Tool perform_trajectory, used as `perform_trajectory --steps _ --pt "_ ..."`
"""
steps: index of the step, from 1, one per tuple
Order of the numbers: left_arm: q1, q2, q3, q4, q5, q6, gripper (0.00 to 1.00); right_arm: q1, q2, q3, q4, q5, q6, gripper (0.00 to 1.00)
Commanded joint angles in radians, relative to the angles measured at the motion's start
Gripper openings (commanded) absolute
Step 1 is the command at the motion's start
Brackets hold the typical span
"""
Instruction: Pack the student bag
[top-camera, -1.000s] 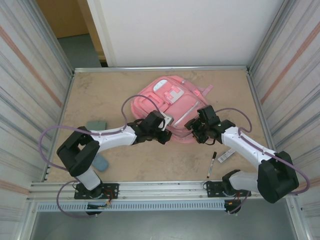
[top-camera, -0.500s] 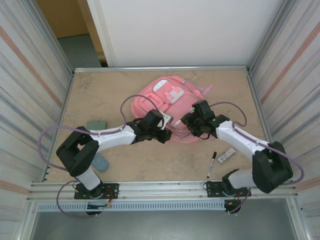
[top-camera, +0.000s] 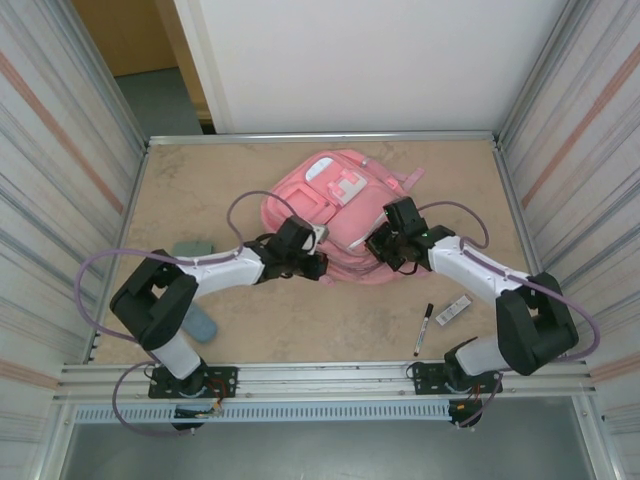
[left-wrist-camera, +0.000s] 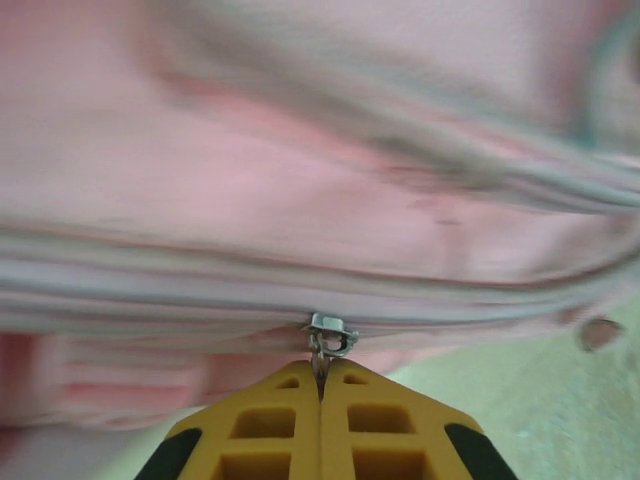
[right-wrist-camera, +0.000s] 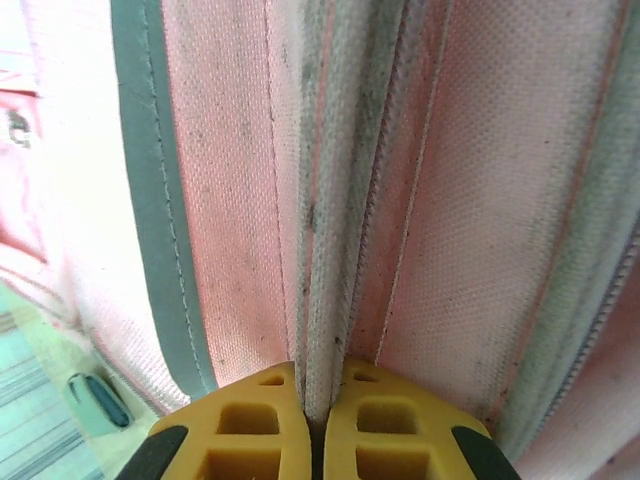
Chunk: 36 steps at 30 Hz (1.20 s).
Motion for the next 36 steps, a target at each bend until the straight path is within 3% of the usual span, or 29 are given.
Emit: perform_trajectory --steps 1,5,9,17,19,22,26,31,34,36 --pt "0.075 -0.063 -0.036 -0.059 -0.062 -0.056 0.0 -0.017 -0.075 0.008 -0.05 0.043 -0.048 0.0" --pt "0.152 -0.04 0.017 -0.136 -0.023 -0.079 0.0 -0.014 -0.121 0.004 -0.08 0.039 -0.057 0.0" --pt "0.186 0.02 0.067 -0.197 -0.086 -0.073 0.0 -0.016 -0.145 0.019 -0.106 0.025 -0.078 0.0" --pt "0.198 -0.023 0.048 -0.2 -0.106 -0.076 0.01 -0.01 -0.168 0.025 -0.112 0.009 -0.061 0.0" --pt "0.197 -0.069 0.028 -0.208 -0.085 -0.071 0.1 -0.003 -0.169 0.021 -0.093 0.025 -0.045 0.0" --pt "0.195 -0.171 -0.034 -0.22 -0.132 -0.091 0.33 0.001 -0.147 0.016 0.014 -0.003 -0.01 0.0" --pt "0.2 -0.316 -0.095 -0.257 -0.193 -0.115 0.42 0.029 -0.087 0.046 0.135 -0.042 0.052 0.0" --pt "0.2 -0.475 -0.119 -0.343 -0.187 -0.12 0.5 0.165 -0.03 0.163 0.101 0.099 0.095 0.01" --pt "0.181 -0.564 -0.156 -0.284 -0.136 -0.028 0.52 0.215 -0.015 0.23 0.073 0.187 0.062 0.02" --pt "0.154 -0.626 -0.185 -0.26 -0.163 0.016 0.54 0.213 0.003 0.271 0.074 0.175 0.05 0.02"
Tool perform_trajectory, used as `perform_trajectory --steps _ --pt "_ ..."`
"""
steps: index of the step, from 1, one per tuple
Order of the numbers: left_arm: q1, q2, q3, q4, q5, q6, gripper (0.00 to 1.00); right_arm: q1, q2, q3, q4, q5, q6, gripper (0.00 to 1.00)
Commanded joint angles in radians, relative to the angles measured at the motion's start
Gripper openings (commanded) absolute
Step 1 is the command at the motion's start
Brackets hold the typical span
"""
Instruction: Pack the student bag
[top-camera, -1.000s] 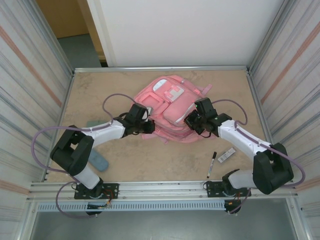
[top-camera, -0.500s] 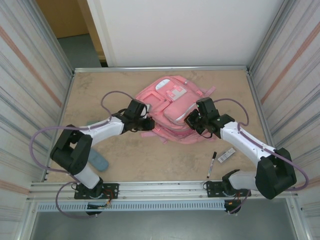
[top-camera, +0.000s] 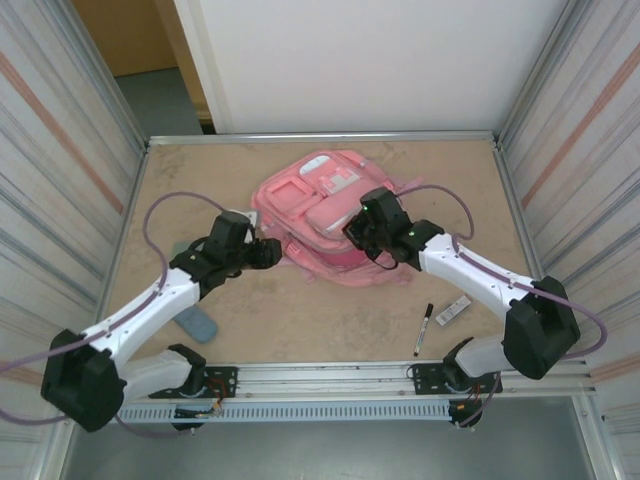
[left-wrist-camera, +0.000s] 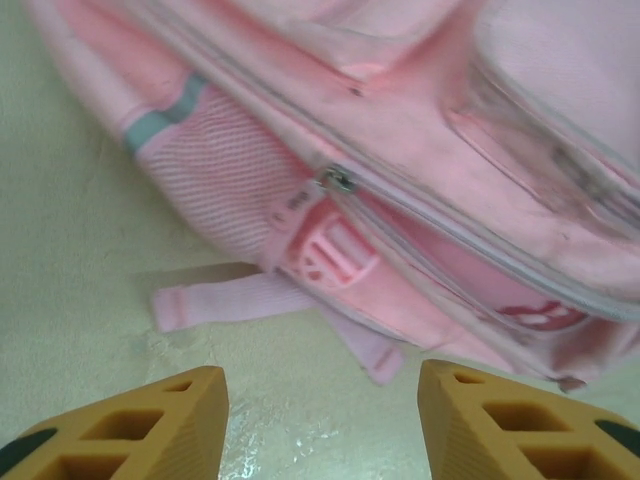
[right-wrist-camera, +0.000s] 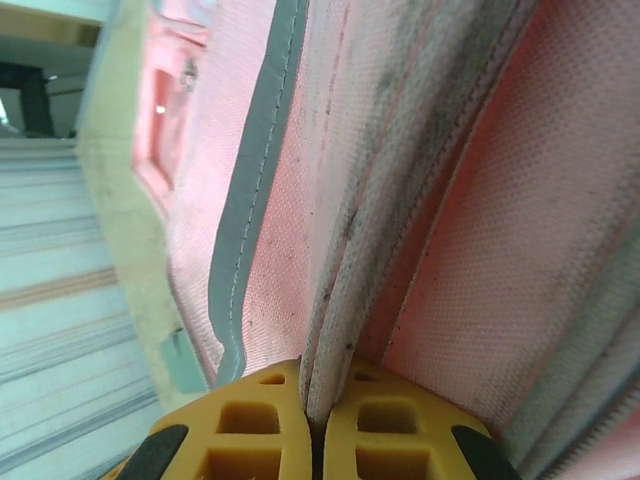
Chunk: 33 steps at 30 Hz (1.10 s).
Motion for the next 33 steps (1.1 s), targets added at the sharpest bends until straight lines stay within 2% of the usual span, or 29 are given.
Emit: perform_trajectory --steps 1,3,5,8,10,12,15,18,21,25,30,33 --pt "-0.038 -0.103 -0.064 0.044 -0.032 0.094 0.56 0.009 0.015 0.109 0.057 0.017 -0.025 0.02" --pt "-0.039 -0.152 -0.116 0.089 -0.089 0.091 0.66 -0.001 0.032 0.128 0.111 -0.025 -0.05 0.02" --pt "-0.025 -0.171 -0.121 0.057 -0.13 0.059 0.75 0.0 0.047 0.126 0.156 -0.025 -0.038 0.02" --pt "0.026 -0.143 -0.094 -0.047 -0.132 -0.017 0.76 0.011 0.076 0.141 0.194 -0.031 -0.015 0.01" --pt "0.068 -0.116 -0.105 -0.04 -0.071 -0.043 0.76 0.028 0.085 0.155 0.194 -0.022 -0.036 0.01" --pt "0.11 -0.085 -0.115 -0.001 0.022 -0.05 0.75 0.051 0.079 0.15 0.187 0.036 -0.047 0.01" --pt "0.118 -0.04 -0.109 0.022 0.027 -0.056 0.75 0.062 0.067 0.156 0.158 0.076 -0.025 0.01" --pt "0.132 0.027 -0.117 0.127 0.062 -0.051 0.74 0.127 0.039 0.205 0.043 0.264 -0.032 0.02" --pt "0.147 0.127 -0.072 0.153 0.088 -0.035 0.72 0.195 0.034 0.248 0.044 0.39 -0.075 0.02" --pt "0.149 0.259 0.002 0.155 0.089 -0.023 0.69 0.209 0.078 0.321 0.015 0.369 -0.08 0.04" --pt "0.153 0.374 0.084 0.166 0.071 -0.003 0.68 0.221 0.092 0.287 0.012 0.358 0.0 0.04" --pt "0.174 0.454 0.152 0.157 0.088 0.001 0.69 0.268 0.09 0.272 -0.06 0.44 0.031 0.05"
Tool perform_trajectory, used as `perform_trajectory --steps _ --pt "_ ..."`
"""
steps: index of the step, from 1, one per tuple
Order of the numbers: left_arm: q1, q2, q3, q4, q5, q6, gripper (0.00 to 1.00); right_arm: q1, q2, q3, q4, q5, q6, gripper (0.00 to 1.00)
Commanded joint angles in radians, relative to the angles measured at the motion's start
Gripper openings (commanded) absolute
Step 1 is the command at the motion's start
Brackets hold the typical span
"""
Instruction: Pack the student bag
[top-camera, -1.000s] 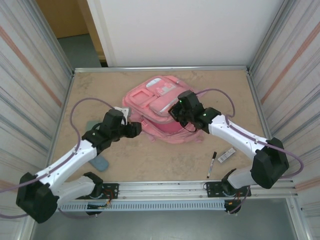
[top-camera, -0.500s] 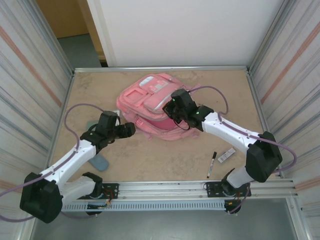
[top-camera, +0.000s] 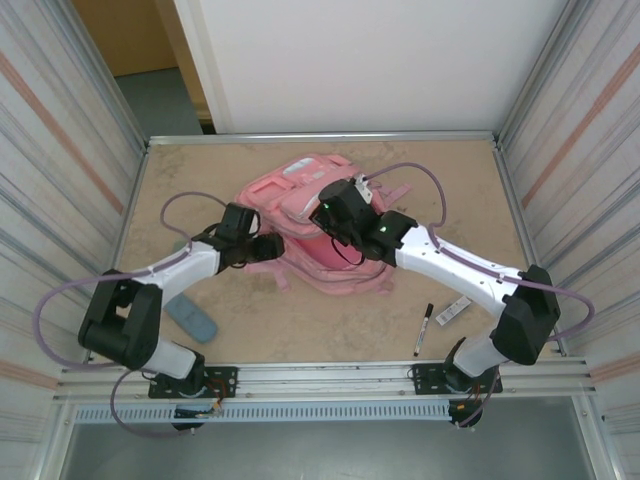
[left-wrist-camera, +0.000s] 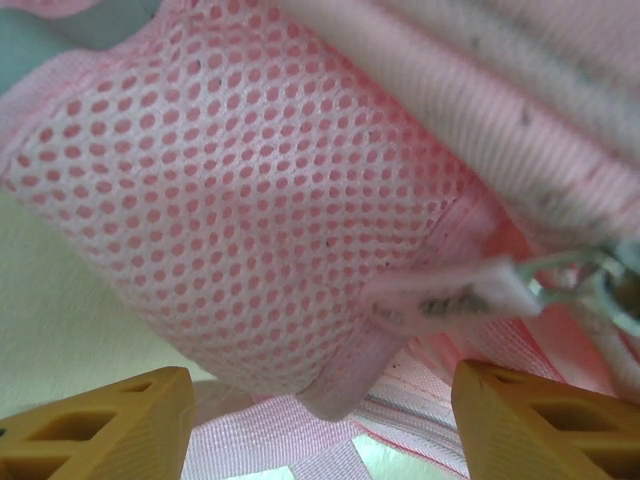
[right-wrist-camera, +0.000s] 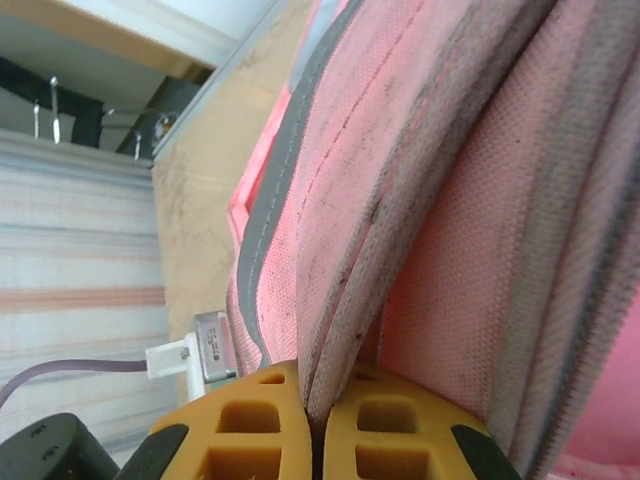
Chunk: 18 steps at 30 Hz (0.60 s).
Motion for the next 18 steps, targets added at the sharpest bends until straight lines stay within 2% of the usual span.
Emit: perform_trajectory --steps 1,4,7,10,16,18 --pt "0.036 0.071 0.094 0.026 0.023 0.021 0.68 0.071 -0.02 0.011 -0.01 0.154 0.054 0.05" --pt "0.063 0.136 0.153 0.007 0.052 0.01 0.67 0.124 -0.023 0.017 -0.053 0.233 0.059 0.07" --pt "0.075 0.19 0.194 0.014 0.059 0.023 0.68 0.14 -0.016 0.006 -0.061 0.256 0.066 0.09" --pt "0.097 0.22 0.236 -0.05 0.071 0.033 0.68 0.137 0.011 -0.014 -0.055 0.247 0.099 0.09" --pt "0.116 0.192 0.197 -0.093 0.128 0.052 0.67 0.126 0.084 -0.028 -0.054 0.26 0.1 0.1" --pt "0.116 0.155 0.153 -0.102 0.148 0.052 0.66 0.107 0.107 -0.031 -0.063 0.227 0.104 0.1"
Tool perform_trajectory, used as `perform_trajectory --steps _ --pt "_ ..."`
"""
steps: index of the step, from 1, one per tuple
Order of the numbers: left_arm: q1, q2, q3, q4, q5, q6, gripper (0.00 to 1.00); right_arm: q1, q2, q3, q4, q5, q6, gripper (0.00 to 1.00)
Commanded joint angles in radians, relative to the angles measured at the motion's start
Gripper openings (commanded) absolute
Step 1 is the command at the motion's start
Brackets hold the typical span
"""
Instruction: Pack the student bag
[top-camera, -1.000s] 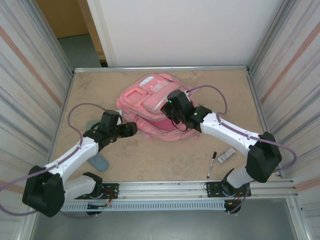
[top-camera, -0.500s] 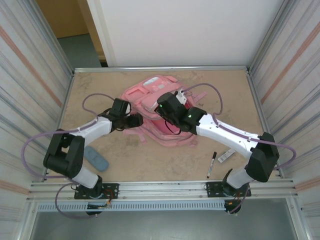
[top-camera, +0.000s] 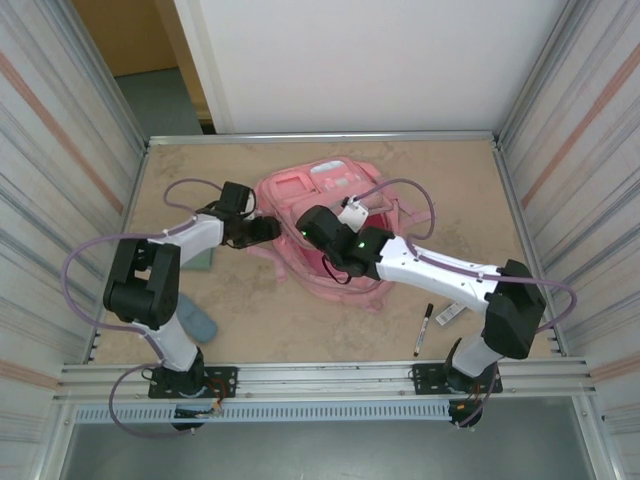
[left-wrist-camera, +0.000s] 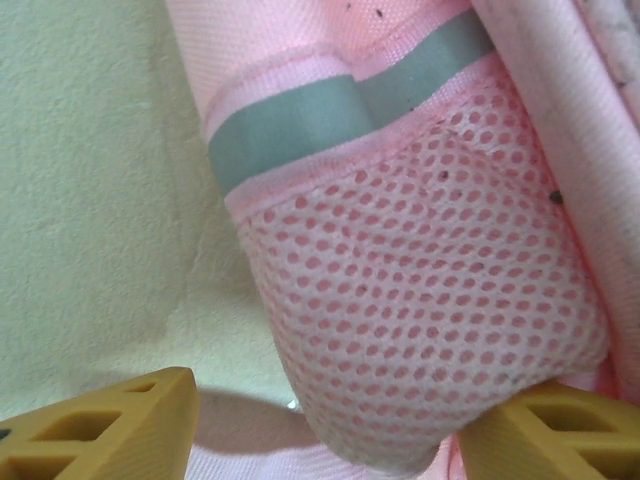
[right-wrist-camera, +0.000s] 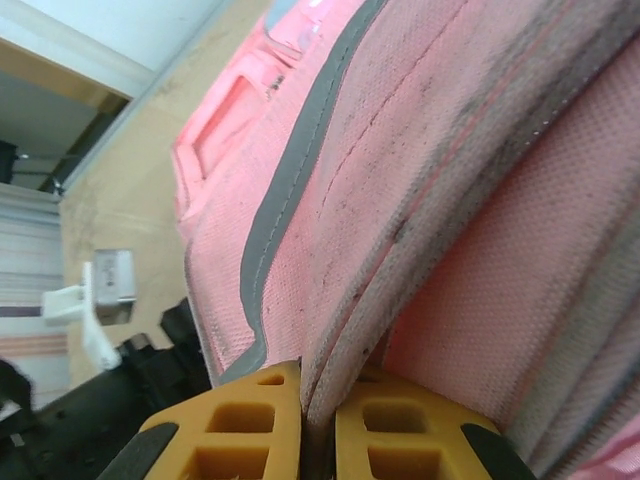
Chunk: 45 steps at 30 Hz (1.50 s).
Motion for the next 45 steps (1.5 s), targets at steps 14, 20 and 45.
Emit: perform_trajectory --steps 14,20,45 --pt "-0.002 -0.628 -0.275 -0.338 -0.257 -0.19 0.71 -0.058 -0.011 -0.106 0.011 -0.198 -0.103 0.42" --pt "0.009 -0.714 -0.259 -0.62 -0.497 -0.296 0.79 -0.037 -0.115 -0.154 0.09 -0.159 -0.584 0.55" --pt "0.158 -0.711 -0.489 -0.618 -0.432 -0.461 0.96 -0.091 -0.326 -0.298 0.234 -0.151 -0.972 0.73"
